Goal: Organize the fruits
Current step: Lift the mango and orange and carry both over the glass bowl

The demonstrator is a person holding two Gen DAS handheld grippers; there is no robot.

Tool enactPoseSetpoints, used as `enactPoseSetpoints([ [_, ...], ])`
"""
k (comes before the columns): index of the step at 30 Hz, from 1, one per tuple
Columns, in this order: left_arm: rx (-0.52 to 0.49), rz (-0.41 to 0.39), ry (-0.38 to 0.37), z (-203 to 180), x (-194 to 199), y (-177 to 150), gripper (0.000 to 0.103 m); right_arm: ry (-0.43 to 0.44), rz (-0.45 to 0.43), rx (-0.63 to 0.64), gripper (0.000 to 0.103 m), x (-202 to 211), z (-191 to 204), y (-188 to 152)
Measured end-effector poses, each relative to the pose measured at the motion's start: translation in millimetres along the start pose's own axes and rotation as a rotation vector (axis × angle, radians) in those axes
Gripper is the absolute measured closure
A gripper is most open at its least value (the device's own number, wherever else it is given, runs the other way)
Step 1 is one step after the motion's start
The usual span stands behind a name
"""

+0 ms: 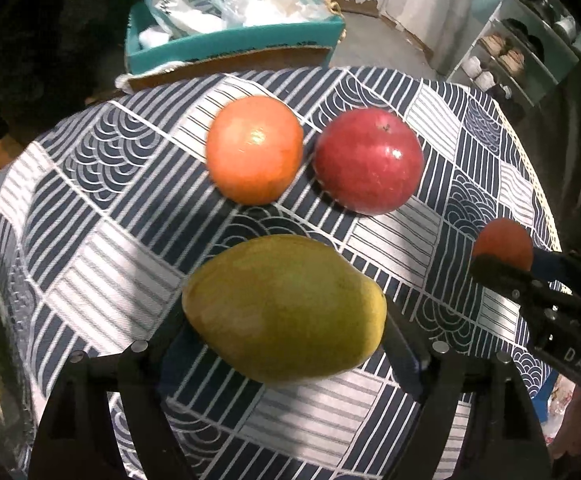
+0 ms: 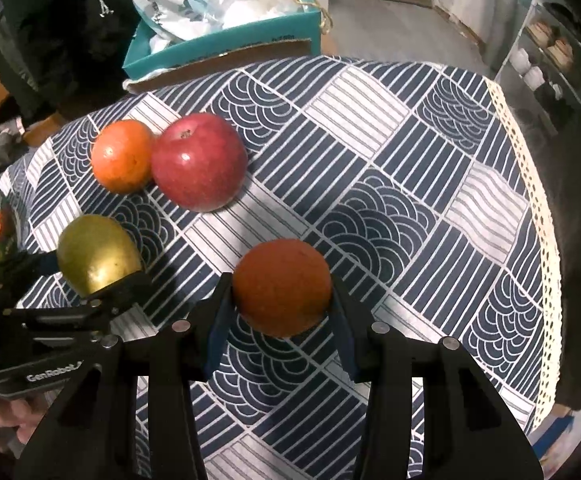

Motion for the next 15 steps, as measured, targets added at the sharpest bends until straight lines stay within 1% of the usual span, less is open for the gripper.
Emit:
enactPoseSetpoints([
  [9,-0.023,-0.061,0.041,11.1,36.1,1.1,0.018,-0.015,-0.061,0.055,0.058,24.4,14.8,7.7],
  [15,-0.04,-0.104,0.06,14.9,63.9,0.5,0.018,-0.005,-0.112,0.078,0.058,46.1,26.3,15.8],
])
Point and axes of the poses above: each gripper's, at about its wrist camera, not at the fingertips, and x roughly against the way its jaws point, z to its left, y to its top, the point moved 8 cm from there along -x, roughly the way its jaws point, and after that the axes turned 4 degrees about -y, right-handed, at the moved point
